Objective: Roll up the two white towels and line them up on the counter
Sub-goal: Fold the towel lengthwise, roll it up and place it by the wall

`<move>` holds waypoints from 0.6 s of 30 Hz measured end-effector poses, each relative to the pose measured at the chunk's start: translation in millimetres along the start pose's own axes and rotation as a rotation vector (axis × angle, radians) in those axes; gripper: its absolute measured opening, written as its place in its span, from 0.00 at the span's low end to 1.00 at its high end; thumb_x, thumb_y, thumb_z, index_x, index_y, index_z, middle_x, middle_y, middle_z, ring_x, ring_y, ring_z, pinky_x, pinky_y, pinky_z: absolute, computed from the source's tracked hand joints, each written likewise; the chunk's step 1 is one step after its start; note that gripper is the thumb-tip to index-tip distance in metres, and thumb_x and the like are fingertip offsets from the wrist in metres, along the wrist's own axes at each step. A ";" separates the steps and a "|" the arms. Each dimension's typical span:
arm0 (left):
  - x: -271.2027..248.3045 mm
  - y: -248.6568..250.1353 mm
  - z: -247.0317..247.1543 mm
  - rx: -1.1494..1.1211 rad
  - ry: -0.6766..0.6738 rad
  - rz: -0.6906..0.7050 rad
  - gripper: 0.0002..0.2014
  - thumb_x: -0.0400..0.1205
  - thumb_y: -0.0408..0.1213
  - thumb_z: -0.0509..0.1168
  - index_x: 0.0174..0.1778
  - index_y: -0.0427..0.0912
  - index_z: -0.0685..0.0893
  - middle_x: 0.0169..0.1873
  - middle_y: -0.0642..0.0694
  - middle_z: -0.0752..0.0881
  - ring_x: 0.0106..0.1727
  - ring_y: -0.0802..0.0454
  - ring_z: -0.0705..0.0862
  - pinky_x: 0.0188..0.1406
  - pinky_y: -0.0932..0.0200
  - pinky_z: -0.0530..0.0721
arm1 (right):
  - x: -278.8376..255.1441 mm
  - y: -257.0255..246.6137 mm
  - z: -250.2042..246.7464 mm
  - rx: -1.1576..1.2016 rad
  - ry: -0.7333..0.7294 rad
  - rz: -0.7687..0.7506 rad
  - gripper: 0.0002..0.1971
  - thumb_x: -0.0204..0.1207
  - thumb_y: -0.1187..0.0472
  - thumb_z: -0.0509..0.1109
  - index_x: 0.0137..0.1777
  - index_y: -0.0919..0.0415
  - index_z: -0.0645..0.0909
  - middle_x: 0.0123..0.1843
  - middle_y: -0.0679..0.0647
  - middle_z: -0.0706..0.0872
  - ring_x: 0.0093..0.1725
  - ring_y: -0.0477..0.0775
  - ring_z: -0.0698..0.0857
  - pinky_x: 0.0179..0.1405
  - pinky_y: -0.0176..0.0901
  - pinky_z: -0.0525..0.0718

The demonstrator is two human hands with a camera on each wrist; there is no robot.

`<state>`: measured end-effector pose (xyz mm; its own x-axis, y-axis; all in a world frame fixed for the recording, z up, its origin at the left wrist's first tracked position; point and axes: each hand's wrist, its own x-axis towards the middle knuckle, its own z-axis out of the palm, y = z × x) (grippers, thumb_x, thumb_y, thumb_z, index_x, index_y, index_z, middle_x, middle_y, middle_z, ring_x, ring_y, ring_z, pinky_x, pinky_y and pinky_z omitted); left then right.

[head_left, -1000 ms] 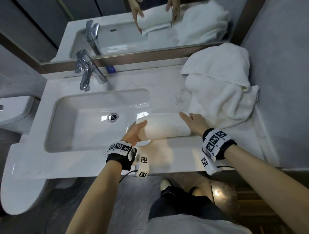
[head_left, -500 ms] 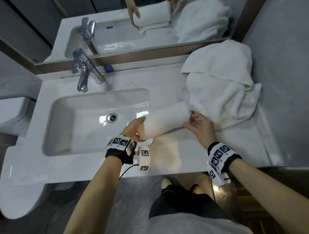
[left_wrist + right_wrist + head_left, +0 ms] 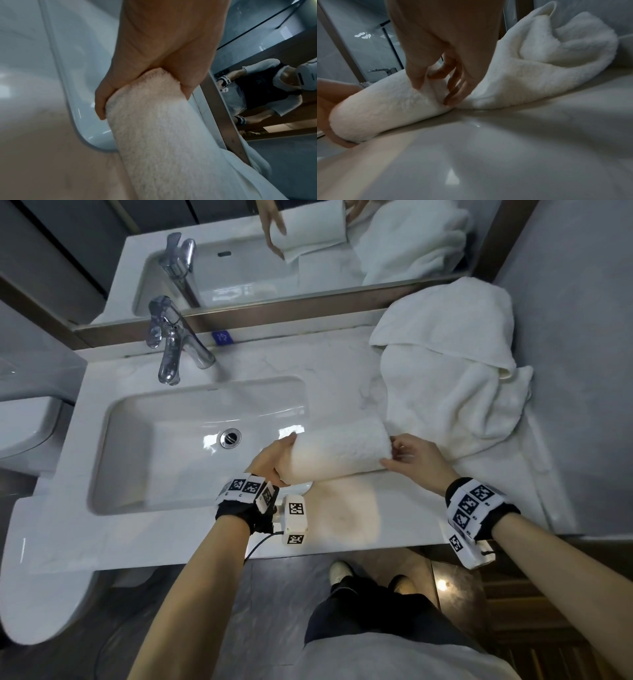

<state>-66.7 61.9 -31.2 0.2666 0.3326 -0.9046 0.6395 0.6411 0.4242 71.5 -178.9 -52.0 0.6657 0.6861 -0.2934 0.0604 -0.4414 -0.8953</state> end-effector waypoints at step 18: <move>-21.0 -43.6 65.3 0.391 0.069 0.436 0.28 0.78 0.51 0.68 0.71 0.44 0.72 0.68 0.40 0.78 0.59 0.41 0.81 0.55 0.49 0.82 | -32.6 -13.1 -10.2 -1.063 -0.259 -0.231 0.39 0.56 0.43 0.77 0.64 0.60 0.70 0.62 0.55 0.75 0.60 0.55 0.73 0.54 0.48 0.72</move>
<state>-53.1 -18.2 -33.4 0.5254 0.5609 -0.6398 0.7032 0.1372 0.6977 56.5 -201.4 -27.3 0.3893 0.8604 -0.3290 0.8499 -0.4732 -0.2318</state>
